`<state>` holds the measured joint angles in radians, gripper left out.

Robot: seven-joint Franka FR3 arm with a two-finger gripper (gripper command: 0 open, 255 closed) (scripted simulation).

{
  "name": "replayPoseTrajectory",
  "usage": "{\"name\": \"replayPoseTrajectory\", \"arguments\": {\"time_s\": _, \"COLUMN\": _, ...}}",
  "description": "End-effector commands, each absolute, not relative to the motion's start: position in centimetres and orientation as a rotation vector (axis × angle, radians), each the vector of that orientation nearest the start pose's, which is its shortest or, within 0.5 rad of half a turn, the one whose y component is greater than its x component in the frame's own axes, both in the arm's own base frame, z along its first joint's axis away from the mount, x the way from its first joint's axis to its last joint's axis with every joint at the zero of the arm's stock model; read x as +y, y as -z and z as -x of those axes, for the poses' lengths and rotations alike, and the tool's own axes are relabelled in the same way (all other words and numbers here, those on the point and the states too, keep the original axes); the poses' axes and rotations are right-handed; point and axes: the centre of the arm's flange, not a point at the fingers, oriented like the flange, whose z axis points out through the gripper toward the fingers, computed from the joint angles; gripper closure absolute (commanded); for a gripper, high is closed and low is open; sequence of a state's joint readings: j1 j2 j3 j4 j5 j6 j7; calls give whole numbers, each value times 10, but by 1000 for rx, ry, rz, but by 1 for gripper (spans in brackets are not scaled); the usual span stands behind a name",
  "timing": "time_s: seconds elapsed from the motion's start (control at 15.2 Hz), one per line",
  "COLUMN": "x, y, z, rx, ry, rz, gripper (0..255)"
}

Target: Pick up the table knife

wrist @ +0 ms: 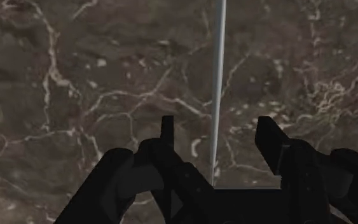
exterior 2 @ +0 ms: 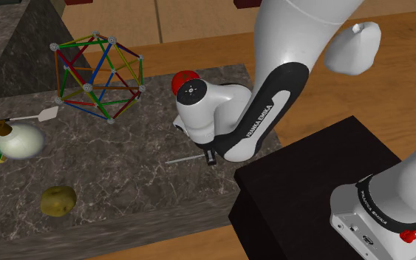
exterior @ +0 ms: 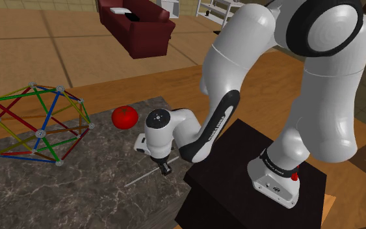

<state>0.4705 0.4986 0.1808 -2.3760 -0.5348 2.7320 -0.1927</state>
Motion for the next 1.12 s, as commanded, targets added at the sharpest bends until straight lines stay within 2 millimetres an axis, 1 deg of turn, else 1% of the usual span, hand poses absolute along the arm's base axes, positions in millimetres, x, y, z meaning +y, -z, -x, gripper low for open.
{"name": "replayPoseTrajectory", "arguments": {"time_s": 0.0, "x": 310, "y": -107, "z": -359, "rx": -2011, "ry": -140, "rz": 2558, "gripper": 255}}
{"name": "replayPoseTrajectory", "arguments": {"time_s": 0.53, "x": 309, "y": -108, "z": -359, "rx": -2011, "ry": -140, "rz": 2559, "gripper": 255}}
{"name": "replayPoseTrajectory", "arguments": {"time_s": 1.06, "x": 309, "y": -150, "z": -359, "rx": -2011, "ry": -140, "rz": 2559, "gripper": 255}}
